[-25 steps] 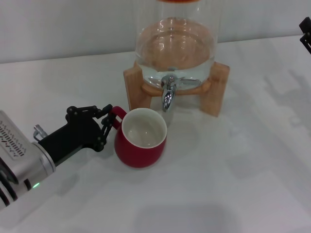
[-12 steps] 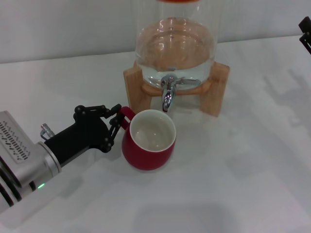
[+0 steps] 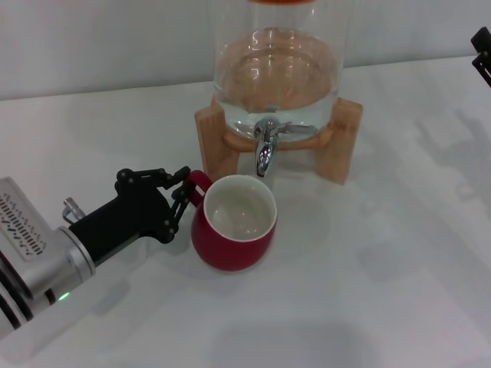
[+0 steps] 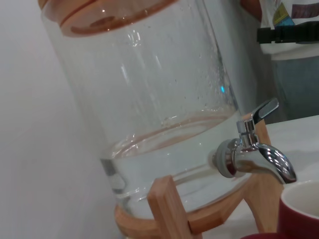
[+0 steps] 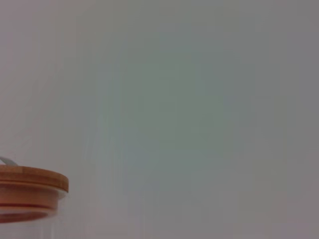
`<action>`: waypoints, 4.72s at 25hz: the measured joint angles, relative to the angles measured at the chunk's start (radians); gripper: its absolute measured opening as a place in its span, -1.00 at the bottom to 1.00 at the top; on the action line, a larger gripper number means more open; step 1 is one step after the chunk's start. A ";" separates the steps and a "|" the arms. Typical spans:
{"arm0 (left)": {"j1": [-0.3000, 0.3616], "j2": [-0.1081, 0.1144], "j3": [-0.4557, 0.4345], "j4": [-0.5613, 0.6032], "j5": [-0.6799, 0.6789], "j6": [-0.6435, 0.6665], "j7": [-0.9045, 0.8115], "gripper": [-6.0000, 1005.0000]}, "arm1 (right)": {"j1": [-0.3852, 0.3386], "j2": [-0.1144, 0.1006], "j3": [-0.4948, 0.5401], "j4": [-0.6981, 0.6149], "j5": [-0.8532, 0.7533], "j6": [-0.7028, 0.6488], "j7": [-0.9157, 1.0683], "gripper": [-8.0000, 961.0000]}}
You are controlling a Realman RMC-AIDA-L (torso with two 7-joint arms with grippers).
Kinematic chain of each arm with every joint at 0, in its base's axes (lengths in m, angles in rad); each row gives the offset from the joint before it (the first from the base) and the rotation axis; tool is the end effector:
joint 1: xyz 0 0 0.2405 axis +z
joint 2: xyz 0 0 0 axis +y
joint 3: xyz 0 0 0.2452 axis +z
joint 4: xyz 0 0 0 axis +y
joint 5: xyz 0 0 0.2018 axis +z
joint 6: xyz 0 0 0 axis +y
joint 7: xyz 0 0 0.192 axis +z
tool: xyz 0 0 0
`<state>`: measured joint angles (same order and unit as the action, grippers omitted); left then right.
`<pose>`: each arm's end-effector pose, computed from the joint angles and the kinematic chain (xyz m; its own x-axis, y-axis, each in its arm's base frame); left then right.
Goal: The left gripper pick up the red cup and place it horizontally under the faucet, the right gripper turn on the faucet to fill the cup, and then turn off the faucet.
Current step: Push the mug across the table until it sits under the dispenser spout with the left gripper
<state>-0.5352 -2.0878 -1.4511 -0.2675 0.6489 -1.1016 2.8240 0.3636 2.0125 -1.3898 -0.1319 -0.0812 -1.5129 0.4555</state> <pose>-0.2113 0.3509 -0.1114 0.8804 -0.1910 0.4341 0.1248 -0.7897 -0.6006 0.2968 0.3447 0.0777 0.5535 0.3271 -0.7659 -0.7435 -0.2204 -0.6314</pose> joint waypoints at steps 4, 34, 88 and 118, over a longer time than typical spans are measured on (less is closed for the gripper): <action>0.006 0.000 0.000 0.000 -0.002 0.002 0.000 -0.79 | 0.000 0.000 0.000 0.000 0.001 0.001 0.000 0.71; -0.013 0.003 -0.012 0.010 -0.009 0.065 0.000 -0.79 | 0.000 0.002 -0.011 0.002 0.000 0.001 0.000 0.71; -0.068 -0.001 -0.004 0.014 -0.005 0.128 0.000 -0.79 | 0.025 0.002 -0.025 0.000 0.000 0.002 -0.002 0.71; -0.066 -0.001 0.016 0.006 -0.001 0.152 0.000 -0.80 | 0.026 0.002 -0.028 0.000 -0.002 0.004 -0.002 0.71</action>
<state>-0.6013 -2.0893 -1.4355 -0.2615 0.6477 -0.9499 2.8240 0.3896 2.0141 -1.4174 -0.1319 -0.0828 -1.5093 0.4540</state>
